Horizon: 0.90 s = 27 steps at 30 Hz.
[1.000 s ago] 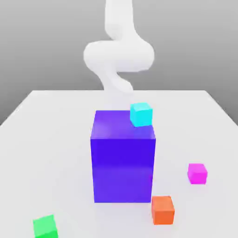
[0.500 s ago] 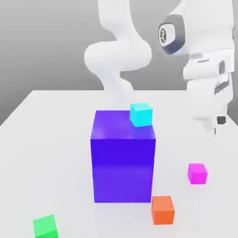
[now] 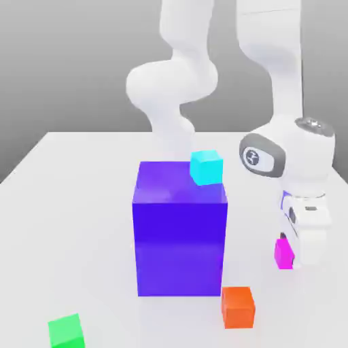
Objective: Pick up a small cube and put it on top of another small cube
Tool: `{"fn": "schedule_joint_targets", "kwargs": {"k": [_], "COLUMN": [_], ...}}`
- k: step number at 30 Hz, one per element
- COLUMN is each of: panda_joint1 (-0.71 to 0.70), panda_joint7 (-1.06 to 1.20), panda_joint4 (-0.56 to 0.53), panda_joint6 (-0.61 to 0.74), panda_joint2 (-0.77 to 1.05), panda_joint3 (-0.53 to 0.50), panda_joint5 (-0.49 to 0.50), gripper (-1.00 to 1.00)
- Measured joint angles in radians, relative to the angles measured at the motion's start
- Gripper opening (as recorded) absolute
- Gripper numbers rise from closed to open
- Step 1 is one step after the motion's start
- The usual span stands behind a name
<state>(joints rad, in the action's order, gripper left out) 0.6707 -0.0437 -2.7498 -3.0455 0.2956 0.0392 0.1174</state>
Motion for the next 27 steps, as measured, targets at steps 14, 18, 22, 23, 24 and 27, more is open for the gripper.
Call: {"fn": "schedule_joint_targets", "kwargs": {"k": [14, 18, 22, 23, 24, 27], "panda_joint1": [-0.097, -0.243, -0.364, -0.394, -0.423, -0.507], "panda_joint7": [0.110, 0.213, 0.306, 0.329, 0.350, 0.412], "panda_joint4": [0.013, 0.142, 0.242, 0.264, 0.285, 0.343], "panda_joint6": [0.215, 0.291, 0.358, 0.373, 0.388, 0.429], "panda_joint2": [-0.229, -0.197, -0.151, -0.139, -0.129, -0.102], "panda_joint3": [0.041, -0.022, -0.107, -0.130, -0.153, -0.221], "panda_joint5": [-0.159, -0.255, -0.291, -0.295, -0.299, -0.306], "gripper": [-1.00, -1.00, -1.00, -1.00, -1.00, -1.00]}}
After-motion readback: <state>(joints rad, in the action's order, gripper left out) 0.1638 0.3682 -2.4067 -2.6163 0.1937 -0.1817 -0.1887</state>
